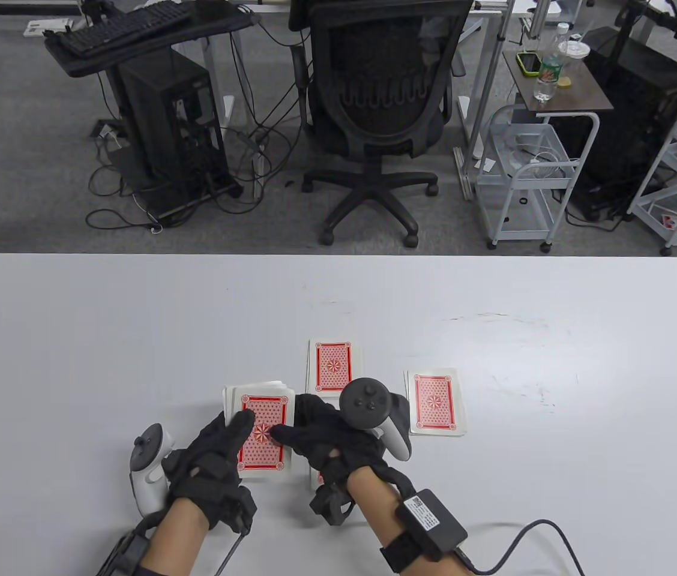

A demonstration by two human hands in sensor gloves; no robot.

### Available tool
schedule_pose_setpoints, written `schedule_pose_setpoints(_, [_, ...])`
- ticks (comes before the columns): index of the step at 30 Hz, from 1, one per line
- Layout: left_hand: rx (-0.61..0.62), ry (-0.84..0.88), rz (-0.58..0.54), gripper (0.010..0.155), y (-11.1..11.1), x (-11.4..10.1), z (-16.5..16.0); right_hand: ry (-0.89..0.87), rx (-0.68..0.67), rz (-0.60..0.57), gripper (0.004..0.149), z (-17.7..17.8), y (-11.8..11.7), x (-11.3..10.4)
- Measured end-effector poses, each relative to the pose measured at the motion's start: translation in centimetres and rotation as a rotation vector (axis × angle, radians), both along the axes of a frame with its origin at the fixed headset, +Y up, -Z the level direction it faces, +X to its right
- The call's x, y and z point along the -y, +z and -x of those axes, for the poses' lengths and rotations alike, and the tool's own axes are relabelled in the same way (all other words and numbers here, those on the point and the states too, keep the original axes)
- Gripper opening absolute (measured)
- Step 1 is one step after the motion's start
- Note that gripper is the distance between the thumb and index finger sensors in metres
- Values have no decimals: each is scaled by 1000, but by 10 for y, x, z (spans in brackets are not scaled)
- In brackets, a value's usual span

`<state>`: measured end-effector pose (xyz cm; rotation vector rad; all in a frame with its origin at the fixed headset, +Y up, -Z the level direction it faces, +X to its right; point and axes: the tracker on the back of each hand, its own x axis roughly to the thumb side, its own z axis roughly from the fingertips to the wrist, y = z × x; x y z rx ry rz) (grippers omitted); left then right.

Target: Four-player card dealing with fan arrangement

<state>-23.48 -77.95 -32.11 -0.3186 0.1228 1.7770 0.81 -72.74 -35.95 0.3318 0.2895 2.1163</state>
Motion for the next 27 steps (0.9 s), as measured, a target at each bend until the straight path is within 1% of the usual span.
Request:
schedule_pose_setpoints(1, [-25, -19, 18, 46, 1, 0, 1, -24, 37, 23, 60, -1, 0, 1])
schedule_pose_setpoints(3, [-6, 4, 24, 46, 1, 2, 1, -27, 46, 50, 63, -4, -2, 2])
schedule_pose_setpoints(5, [4, 18, 39, 47, 0, 3, 2, -38, 62, 42, 64, -9, -4, 2])
schedule_pose_setpoints(7, [23, 55, 52, 47, 0, 4, 3, -91, 61, 47, 63, -13, -8, 4])
schedule_pose_setpoints(9, [23, 92, 59, 47, -1, 5, 5, -175, 38, 97, 63, -16, -11, 8])
schedule_pose_setpoints(10, [18, 102, 60, 47, -1, 4, 7, -212, 35, 135, 62, -17, -13, 10])
schedule_pose_setpoints(12, [5, 121, 58, 47, -2, 3, 12, -258, 31, 170, 61, -18, -17, 9])
schedule_pose_setpoints(15, [-56, 109, 51, 47, -4, 0, 29, -241, 60, 159, 63, -20, -28, 0])
schedule_pose_setpoints(18, [-205, 58, 51, 47, -6, -1, 64, -159, 74, 142, 67, -11, -45, -9])
schedule_pose_setpoints(21, [-338, 47, 81, 47, -4, 4, 97, 19, 49, 98, 71, 16, -65, -12])
schedule_pose_setpoints(24, [-414, 112, 102, 47, -3, 9, 115, 189, 14, 101, 76, 49, -80, -7])
schedule_pose_setpoints(27, [-432, 121, 111, 47, -3, 12, 122, 392, 7, 77, 79, 78, -87, 3])
